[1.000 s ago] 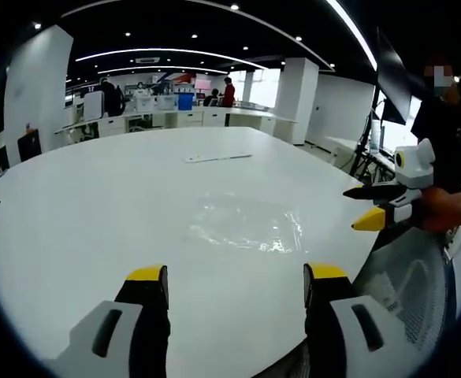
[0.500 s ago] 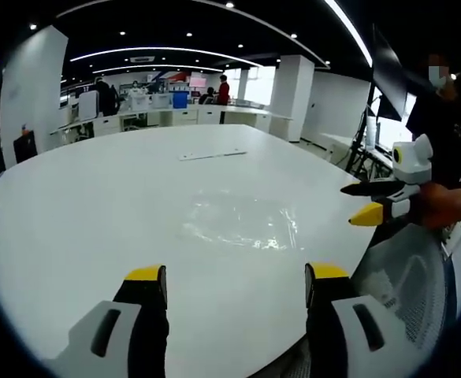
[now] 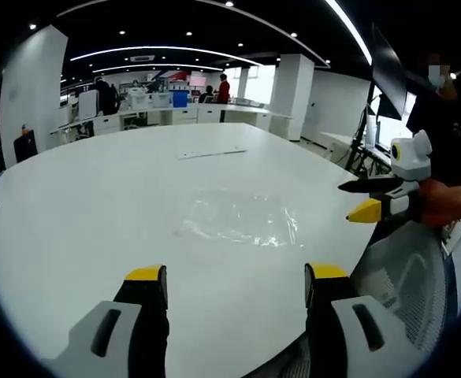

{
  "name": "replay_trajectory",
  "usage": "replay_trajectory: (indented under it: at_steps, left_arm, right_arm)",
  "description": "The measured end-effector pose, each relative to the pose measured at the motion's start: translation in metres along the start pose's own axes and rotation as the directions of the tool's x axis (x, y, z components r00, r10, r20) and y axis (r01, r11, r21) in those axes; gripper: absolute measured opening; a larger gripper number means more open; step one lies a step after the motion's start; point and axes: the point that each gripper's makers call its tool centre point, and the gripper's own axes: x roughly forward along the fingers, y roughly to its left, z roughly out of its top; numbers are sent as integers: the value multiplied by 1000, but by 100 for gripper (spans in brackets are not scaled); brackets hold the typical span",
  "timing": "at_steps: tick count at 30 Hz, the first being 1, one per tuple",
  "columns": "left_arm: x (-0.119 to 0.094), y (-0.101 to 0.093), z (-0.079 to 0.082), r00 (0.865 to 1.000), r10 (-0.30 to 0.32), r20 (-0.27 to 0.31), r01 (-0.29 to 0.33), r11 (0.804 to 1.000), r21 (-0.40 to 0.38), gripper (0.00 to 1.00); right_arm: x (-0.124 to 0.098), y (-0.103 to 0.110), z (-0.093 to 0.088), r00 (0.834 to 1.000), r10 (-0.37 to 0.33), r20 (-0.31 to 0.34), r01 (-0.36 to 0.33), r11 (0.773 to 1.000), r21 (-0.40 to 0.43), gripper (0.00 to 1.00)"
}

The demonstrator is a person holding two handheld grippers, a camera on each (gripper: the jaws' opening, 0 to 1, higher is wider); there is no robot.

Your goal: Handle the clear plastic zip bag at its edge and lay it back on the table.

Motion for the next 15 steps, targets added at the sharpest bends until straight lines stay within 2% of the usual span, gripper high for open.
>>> replay_trajectory:
  at_steps: [7, 15]
  left_arm:
    - [1, 0, -1, 1000, -1, 1, 1, 1000, -4, 70]
    - [3, -3, 2, 1000, -7, 11, 7, 1000, -3, 70]
  right_arm:
    - [-1, -1, -1, 1000, 1, -7, -2, 1000, -2, 97]
    - [6, 4, 6, 1000, 15, -9, -16, 1000, -20, 97]
